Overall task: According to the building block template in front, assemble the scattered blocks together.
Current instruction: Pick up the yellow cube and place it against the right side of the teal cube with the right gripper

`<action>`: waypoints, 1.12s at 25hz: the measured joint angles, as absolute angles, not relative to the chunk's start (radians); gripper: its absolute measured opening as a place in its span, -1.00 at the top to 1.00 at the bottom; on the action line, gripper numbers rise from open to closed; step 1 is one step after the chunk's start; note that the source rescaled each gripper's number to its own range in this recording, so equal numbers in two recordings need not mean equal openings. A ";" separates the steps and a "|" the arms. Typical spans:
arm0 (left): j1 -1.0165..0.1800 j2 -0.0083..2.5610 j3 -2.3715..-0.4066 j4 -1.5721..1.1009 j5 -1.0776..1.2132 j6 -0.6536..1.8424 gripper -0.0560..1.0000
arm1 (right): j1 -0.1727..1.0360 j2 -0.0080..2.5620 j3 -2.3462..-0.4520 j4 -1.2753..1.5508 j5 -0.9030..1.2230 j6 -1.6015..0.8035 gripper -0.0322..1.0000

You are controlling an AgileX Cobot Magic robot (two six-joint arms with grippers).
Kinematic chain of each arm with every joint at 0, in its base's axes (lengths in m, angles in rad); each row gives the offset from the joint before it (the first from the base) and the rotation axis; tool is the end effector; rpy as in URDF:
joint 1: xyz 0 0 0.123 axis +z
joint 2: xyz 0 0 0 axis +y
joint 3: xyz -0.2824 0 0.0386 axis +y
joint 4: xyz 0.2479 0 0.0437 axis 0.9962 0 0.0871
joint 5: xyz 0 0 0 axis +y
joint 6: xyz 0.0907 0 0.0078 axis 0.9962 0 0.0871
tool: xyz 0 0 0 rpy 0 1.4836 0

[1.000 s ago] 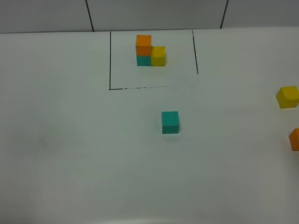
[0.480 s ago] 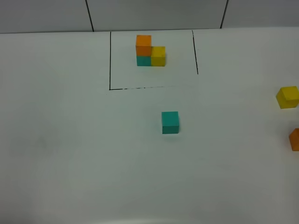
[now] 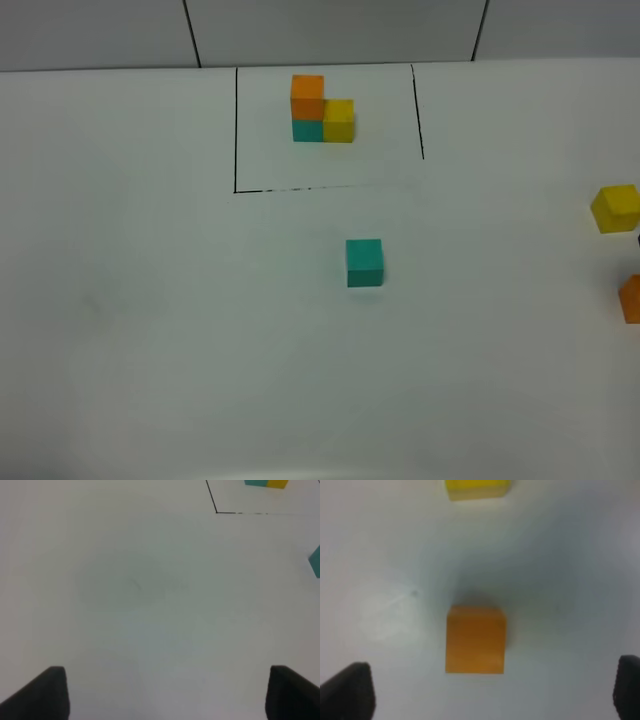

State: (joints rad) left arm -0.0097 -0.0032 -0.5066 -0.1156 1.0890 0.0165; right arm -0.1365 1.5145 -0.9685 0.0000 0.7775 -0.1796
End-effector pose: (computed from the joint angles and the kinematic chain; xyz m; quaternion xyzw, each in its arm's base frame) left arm -0.0077 -0.0092 0.2771 0.0145 0.8565 -0.0559 0.5130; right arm 0.2843 -0.0390 0.2297 -0.0212 0.9858 -0.0262 0.1644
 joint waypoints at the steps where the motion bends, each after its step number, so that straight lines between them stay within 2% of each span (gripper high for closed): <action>1: -0.010 -0.003 -0.507 -0.116 1.089 0.016 -0.61 | -0.136 1.519 -0.969 0.000 0.777 -0.175 -1.00; 23: -0.010 -0.003 -0.506 -0.117 1.089 0.015 -0.61 | -0.155 1.601 -0.971 -0.005 0.743 -0.169 -1.00; 28: -0.010 -0.003 -0.506 -0.117 1.089 0.015 -0.61 | -0.155 1.676 -1.049 -0.007 0.734 -0.169 -1.00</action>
